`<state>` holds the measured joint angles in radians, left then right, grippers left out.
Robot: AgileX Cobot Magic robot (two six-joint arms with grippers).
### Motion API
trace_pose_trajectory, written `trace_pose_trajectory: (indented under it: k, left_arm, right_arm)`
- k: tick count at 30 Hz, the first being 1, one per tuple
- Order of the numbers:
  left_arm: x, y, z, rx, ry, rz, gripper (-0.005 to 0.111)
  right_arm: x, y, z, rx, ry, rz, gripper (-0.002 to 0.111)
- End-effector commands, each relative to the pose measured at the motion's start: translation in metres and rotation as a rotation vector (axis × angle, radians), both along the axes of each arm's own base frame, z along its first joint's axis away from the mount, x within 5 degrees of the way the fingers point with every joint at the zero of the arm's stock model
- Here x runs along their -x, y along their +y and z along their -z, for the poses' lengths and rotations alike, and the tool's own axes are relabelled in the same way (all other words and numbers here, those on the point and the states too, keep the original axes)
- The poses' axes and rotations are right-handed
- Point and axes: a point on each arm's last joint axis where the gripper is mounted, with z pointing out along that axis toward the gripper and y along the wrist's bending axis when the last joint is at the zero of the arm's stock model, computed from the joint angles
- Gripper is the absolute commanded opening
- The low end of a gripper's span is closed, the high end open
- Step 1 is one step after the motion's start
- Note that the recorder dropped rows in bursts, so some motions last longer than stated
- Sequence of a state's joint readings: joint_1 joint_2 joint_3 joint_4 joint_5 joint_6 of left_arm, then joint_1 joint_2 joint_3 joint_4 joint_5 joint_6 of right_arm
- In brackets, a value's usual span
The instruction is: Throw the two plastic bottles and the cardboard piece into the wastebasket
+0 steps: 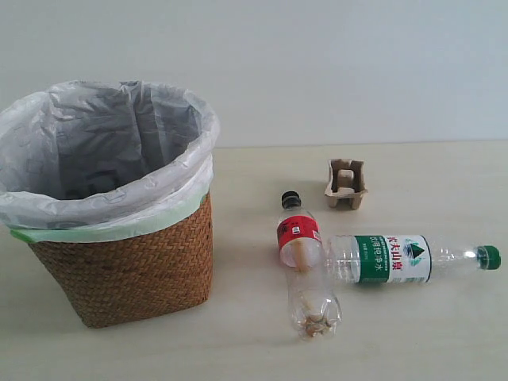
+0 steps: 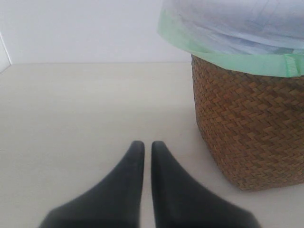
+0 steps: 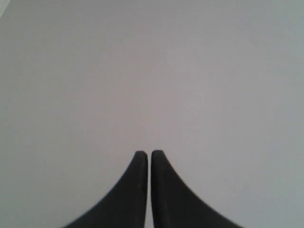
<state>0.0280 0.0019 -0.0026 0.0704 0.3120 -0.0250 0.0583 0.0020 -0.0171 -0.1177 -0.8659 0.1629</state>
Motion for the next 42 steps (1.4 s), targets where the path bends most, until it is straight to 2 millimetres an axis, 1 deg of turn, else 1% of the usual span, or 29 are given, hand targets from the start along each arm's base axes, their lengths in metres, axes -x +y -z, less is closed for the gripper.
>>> trace_pose_trajectory:
  k: [1,3,5,8,10,11,12,14,15,17,18,20,22,25,28,30,34,39,40,42]
  left_arm:
    - [0.000,-0.001,0.000,0.006,-0.004,0.007,0.005]
    - [0.000,-0.001,0.000,0.006,-0.004,0.007,0.005]
    - [0.000,-0.001,0.000,0.006,-0.004,0.007,0.005]
    - [0.000,-0.001,0.000,0.006,-0.004,0.007,0.005]
    - [0.000,-0.001,0.000,0.006,-0.004,0.007,0.005]
    - [0.000,-0.001,0.000,0.006,-0.004,0.007,0.005]
    - [0.000,-0.001,0.000,0.006,-0.004,0.007,0.005]
    - [0.000,-0.001,0.000,0.006,-0.004,0.007,0.005]
    - [0.000,-0.001,0.000,0.006,-0.004,0.007,0.005]
    - [0.000,-0.001,0.000,0.006,-0.004,0.007,0.005]
    - [0.000,-0.001,0.000,0.006,-0.004,0.007,0.005]
    - [0.000,-0.001,0.000,0.006,-0.004,0.007,0.005]
    - [0.000,-0.001,0.000,0.006,-0.004,0.007,0.005]
    - [0.000,-0.001,0.000,0.006,-0.004,0.007,0.005]
    - [0.000,-0.001,0.000,0.006,-0.004,0.007,0.005]
    - [0.000,-0.001,0.000,0.006,-0.004,0.007,0.005]
    - [0.000,-0.001,0.000,0.006,-0.004,0.007,0.005]
    - [0.000,-0.001,0.000,0.006,-0.004,0.007,0.005]
    - [0.000,-0.001,0.000,0.006,-0.004,0.007,0.005]
    - [0.000,-0.001,0.000,0.006,-0.004,0.007,0.005]
  right_arm:
    - [0.006,-0.003,-0.032,-0.077,0.046,-0.047,0.000]
    - [0.004,-0.005,-0.045,-0.097,0.200,-0.043,0.000]
    - [0.006,-0.006,-0.060,-0.111,0.299,-0.033,0.000]
    - [0.001,-0.008,-0.082,-0.116,0.432,-0.012,0.001]
    - [-0.005,-0.008,-0.099,-0.120,0.491,-0.005,0.011]
    - [-0.008,-0.008,-0.107,-0.121,0.510,-0.002,0.019]
    - [-0.014,-0.008,-0.114,-0.121,0.547,0.003,0.029]
    - [-0.023,-0.008,-0.126,-0.123,0.608,0.010,0.054]
    - [-0.031,-0.008,-0.133,-0.123,0.655,0.017,0.072]
    - [-0.046,-0.007,-0.139,-0.123,0.735,0.026,0.097]
    - [-0.052,-0.007,-0.142,-0.115,0.786,0.038,0.104]
    - [-0.066,-0.007,-0.144,-0.130,0.872,0.033,0.104]
    - [-0.076,-0.003,-0.144,-0.193,0.961,-0.033,0.104]
    - [-0.094,0.003,-0.135,-0.239,1.096,-0.110,0.104]
    - [-0.116,0.007,-0.118,-0.244,1.262,-0.125,0.104]
    - [-0.135,0.009,-0.102,-0.249,1.397,-0.117,0.104]
    - [-0.165,0.012,-0.069,-0.292,1.655,-0.103,0.104]
    - [-0.193,0.015,-0.038,-0.354,1.852,-0.079,0.104]
    - [-0.197,0.014,-0.031,-0.361,1.895,-0.065,0.104]
    - [-0.203,0.013,-0.019,-0.432,1.978,-0.028,0.104]
